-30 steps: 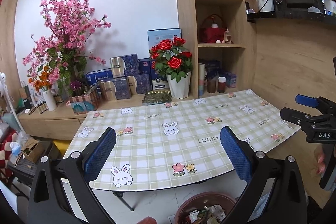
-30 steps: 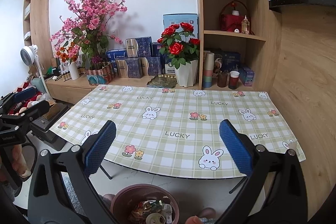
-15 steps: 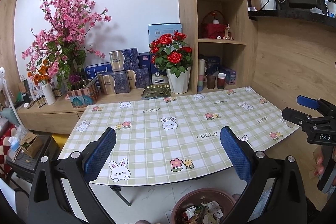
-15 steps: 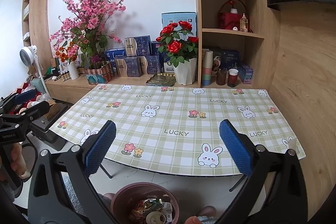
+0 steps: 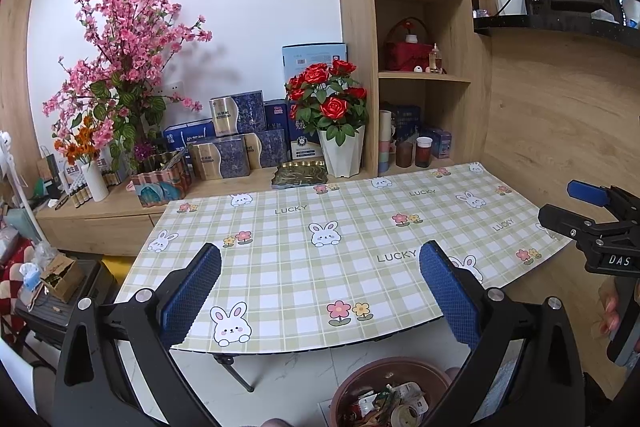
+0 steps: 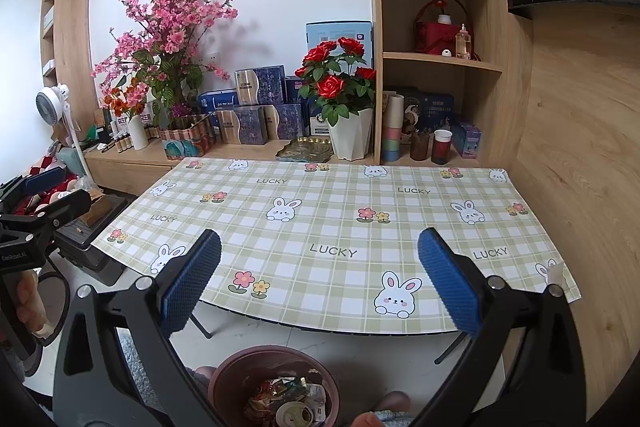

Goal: Collect trash

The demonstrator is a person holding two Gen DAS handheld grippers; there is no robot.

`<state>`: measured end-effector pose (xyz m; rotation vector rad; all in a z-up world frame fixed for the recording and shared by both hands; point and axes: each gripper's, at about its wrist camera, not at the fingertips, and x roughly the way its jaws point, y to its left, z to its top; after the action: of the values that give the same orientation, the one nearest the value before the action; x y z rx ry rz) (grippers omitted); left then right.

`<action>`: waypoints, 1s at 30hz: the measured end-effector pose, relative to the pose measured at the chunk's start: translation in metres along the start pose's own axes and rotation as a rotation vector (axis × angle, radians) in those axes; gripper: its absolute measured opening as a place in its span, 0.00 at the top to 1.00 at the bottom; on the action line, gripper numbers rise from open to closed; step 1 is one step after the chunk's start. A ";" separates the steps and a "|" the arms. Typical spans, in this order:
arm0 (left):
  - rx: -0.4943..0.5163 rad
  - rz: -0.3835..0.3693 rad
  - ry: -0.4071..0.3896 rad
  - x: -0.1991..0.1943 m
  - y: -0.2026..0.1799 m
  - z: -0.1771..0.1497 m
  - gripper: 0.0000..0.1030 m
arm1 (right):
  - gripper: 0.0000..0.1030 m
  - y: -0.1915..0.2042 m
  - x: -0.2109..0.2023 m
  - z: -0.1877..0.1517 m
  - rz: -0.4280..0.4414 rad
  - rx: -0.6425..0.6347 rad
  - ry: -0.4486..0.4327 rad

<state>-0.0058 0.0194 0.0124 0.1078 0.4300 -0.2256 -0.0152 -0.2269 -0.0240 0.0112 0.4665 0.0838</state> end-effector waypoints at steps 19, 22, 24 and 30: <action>0.005 0.009 0.005 0.000 0.007 -0.005 0.06 | 0.06 0.000 0.001 -0.001 -0.003 -0.002 0.003; 0.008 0.008 0.005 0.000 0.007 -0.005 0.06 | 0.06 0.000 0.001 -0.001 -0.003 -0.002 0.003; 0.006 0.009 0.006 0.000 0.007 -0.005 0.06 | 0.06 0.000 0.001 -0.002 -0.002 -0.002 0.004; 0.005 0.006 0.015 0.002 0.011 -0.007 0.06 | 0.06 -0.003 0.005 -0.006 -0.001 -0.005 0.010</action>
<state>-0.0046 0.0306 0.0057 0.1152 0.4446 -0.2204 -0.0134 -0.2291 -0.0318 0.0058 0.4762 0.0835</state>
